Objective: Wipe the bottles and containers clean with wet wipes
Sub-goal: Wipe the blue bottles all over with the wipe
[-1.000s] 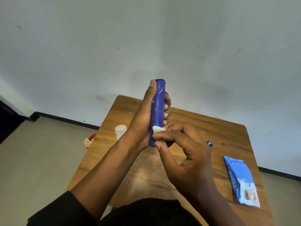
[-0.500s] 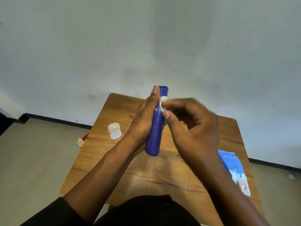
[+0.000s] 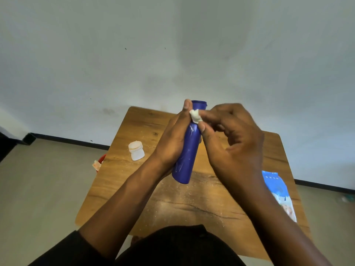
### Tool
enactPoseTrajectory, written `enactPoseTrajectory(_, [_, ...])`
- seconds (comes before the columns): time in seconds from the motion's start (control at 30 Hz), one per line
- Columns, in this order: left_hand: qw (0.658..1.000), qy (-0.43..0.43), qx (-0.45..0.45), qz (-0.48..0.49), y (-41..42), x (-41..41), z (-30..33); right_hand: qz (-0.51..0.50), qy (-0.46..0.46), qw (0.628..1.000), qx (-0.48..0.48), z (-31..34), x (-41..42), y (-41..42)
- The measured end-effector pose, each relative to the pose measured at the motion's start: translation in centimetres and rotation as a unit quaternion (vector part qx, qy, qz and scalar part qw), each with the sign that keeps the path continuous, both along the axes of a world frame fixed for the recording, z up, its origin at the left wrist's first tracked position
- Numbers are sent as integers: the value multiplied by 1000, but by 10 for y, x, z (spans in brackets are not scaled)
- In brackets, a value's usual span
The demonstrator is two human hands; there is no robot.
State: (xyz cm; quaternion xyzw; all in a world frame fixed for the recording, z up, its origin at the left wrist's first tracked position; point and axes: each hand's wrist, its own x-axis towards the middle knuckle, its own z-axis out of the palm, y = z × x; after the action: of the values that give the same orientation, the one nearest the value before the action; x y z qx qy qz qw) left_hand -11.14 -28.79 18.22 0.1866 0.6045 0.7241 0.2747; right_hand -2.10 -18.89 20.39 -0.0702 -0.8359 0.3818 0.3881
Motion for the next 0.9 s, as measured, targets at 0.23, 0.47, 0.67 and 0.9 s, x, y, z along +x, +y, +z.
enactPoseTrajectory(0.23, [999, -24, 23, 25, -7, -9, -1, 55, -32, 996, 59, -27, 32, -23])
enactPoseTrajectory(0.47, [1000, -18, 25, -1, -2, 2, -1, -13, 18, 1000, -10, 5, -3, 3])
enactPoseTrajectory(0.67, [994, -80, 66, 27, -10, -8, -3, 37, -38, 996, 66, -16, 22, -21])
enactPoseTrajectory(0.9, [995, -37, 40, 77, -4, -5, -2, 1, -68, 990, 122, -33, 30, -19])
